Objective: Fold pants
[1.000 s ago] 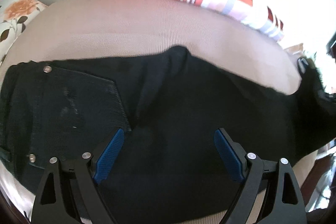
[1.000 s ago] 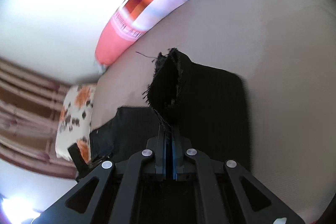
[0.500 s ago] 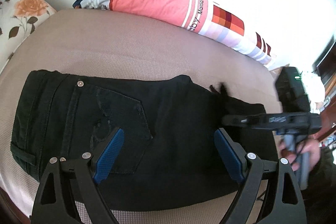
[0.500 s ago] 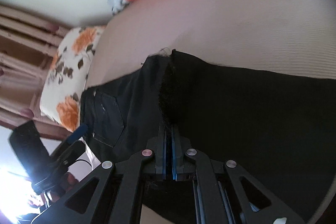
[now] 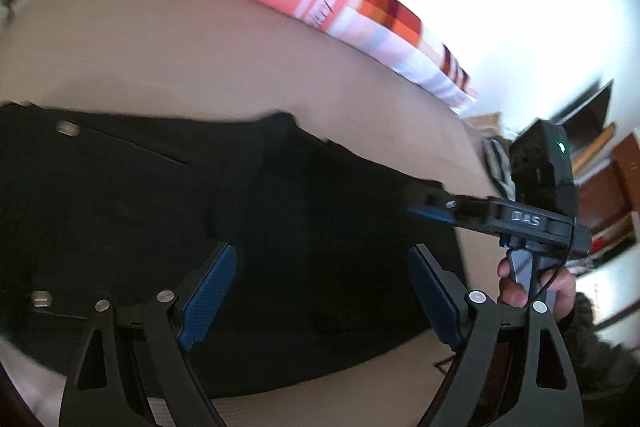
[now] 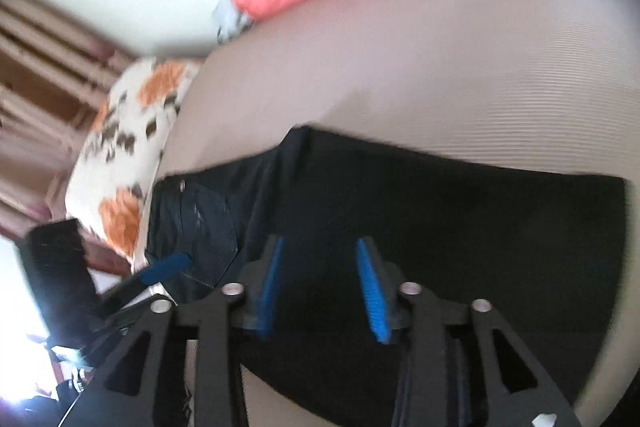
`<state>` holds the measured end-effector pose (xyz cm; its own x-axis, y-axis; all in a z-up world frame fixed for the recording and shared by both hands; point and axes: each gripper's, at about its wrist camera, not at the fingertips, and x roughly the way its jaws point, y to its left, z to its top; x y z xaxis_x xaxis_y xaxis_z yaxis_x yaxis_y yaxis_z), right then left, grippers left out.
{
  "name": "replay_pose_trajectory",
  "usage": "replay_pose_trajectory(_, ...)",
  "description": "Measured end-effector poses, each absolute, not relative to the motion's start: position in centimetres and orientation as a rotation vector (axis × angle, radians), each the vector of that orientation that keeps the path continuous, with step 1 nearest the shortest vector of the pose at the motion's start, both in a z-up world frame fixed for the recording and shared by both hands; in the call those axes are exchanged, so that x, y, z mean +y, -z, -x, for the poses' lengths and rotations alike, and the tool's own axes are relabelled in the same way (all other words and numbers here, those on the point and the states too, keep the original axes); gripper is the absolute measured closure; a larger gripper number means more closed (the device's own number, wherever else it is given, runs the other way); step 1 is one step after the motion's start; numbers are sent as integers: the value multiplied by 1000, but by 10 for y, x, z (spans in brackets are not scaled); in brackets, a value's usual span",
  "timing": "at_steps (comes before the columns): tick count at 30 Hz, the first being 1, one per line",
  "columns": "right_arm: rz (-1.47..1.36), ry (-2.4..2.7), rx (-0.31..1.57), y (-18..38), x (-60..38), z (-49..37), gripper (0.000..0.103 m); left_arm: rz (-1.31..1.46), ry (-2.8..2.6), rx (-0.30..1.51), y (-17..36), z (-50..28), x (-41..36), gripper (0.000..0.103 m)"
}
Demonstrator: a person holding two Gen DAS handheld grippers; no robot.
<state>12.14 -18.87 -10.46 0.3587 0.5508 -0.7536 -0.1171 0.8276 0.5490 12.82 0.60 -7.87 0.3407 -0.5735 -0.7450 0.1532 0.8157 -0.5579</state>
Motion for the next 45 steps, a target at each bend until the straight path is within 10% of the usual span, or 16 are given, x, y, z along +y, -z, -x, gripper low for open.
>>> replay_pose_trajectory(5, -551, -322, 1072, 97, -244, -92, 57, 553, 610, 1267, 105, -153, -14, 51)
replay_pose_trajectory(30, -848, -218, 1020, 139, -317, -51, 56, 630, 668, 1441, 154, -199, -58, 57)
replay_pose_trajectory(35, -827, -201, 1018, 138, -315, -52, 56, 547, 603, 1399, 155, -198, -70, 95)
replay_pose_trajectory(45, -704, -128, 1005, 125, -314, -52, 56, 441, 519, 1272, 114, -180, -62, 99)
